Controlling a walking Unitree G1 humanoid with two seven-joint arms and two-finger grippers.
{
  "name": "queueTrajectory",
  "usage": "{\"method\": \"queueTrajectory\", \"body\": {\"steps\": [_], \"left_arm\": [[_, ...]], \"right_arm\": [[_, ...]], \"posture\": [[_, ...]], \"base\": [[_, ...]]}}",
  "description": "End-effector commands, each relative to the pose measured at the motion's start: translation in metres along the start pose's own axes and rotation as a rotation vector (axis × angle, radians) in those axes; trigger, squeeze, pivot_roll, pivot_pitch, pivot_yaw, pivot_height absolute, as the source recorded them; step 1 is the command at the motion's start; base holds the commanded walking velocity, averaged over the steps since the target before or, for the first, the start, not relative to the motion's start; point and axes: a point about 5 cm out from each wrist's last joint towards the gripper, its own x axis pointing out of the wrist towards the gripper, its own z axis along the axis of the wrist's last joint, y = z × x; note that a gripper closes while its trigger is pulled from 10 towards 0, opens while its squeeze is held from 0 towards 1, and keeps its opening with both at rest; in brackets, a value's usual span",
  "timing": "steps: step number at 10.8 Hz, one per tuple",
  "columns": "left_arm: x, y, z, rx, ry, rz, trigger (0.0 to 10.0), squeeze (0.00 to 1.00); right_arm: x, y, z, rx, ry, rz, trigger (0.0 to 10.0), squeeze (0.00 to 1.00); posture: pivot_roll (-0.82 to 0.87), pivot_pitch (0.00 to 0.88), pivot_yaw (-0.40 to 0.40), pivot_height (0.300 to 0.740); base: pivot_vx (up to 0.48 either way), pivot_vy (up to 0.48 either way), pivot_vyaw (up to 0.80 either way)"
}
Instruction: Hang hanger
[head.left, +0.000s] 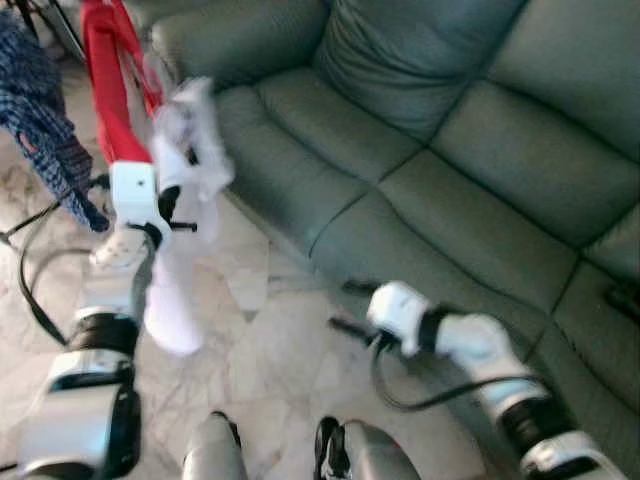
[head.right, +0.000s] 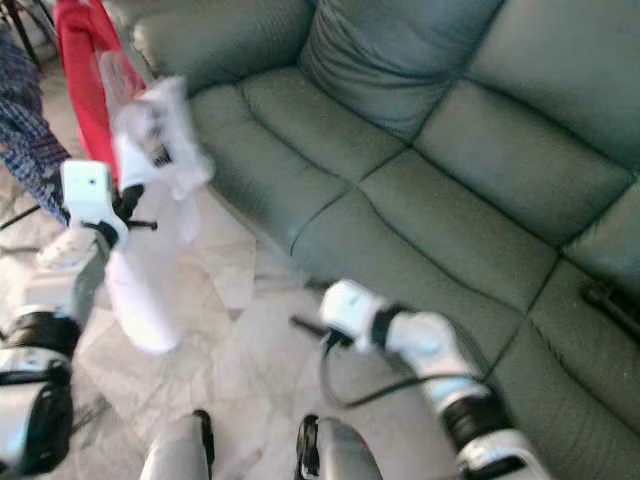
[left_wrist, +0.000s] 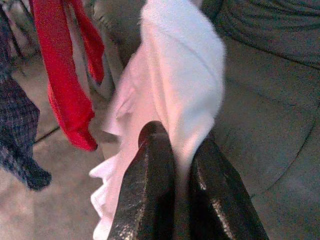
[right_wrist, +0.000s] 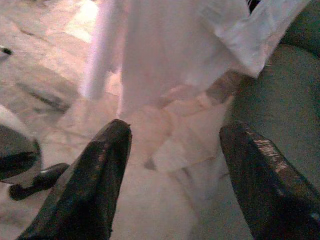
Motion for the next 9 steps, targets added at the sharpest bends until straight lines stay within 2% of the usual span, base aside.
{"method": "queueTrajectory", "body": {"steps": [1, 2, 4, 5, 7, 8, 9], "left_arm": [[-0.001, -0.003, 0.023, 0.124, -0.123, -0.116, 0.0, 0.0], [-0.007, -0.001, 0.023, 0.252, -0.145, -0.249, 0.0, 0.0], [-0.014, 0.006, 0.016, 0.346, -0.106, -0.367, 0.0, 0.0], [-0.018, 0.006, 0.006, 0.395, -0.064, -0.446, 0.0, 0.0], [-0.032, 0.002, -0.023, 0.475, 0.046, -0.604, 0.0, 0.0], [-0.042, -0.007, -0.039, 0.476, 0.095, -0.728, 0.0, 0.0], [-0.047, -0.011, -0.045, 0.478, 0.109, -0.777, 0.0, 0.0]], "right_arm": [[-0.012, -0.015, 0.002, -0.022, 0.011, -0.025, 10.0, 1.0], [-0.024, -0.035, 0.007, -0.048, 0.02, -0.059, 10.0, 1.0], [-0.04, -0.058, 0.018, -0.056, 0.023, -0.069, 10.0, 1.0], [-0.047, -0.065, 0.02, -0.051, 0.036, -0.041, 10.0, 1.0], [-0.058, -0.068, 0.018, -0.032, 0.088, 0.05, 10.0, 1.0], [-0.061, -0.07, 0.016, -0.05, 0.127, 0.087, 10.0, 1.0], [-0.061, -0.07, 0.016, -0.057, 0.136, 0.103, 10.0, 1.0]], "posture": [[-0.01, 0.155, -0.081, 0.74], [-0.01, 0.153, -0.081, 0.74], [-0.01, 0.152, -0.08, 0.74], [-0.02, 0.151, -0.081, 0.74], [-0.02, 0.153, -0.079, 0.74], [-0.02, 0.153, -0.079, 0.74], [-0.02, 0.159, -0.082, 0.74]], "base": [[0.0, 0.0, 0.0], [0.0, 0.0, 0.0], [0.0, 0.0, 0.0], [0.0, 0.0, 0.0], [0.0, 0.0, 0.0], [0.0, 0.0, 0.0], [0.0, 0.0, 0.0]]}}
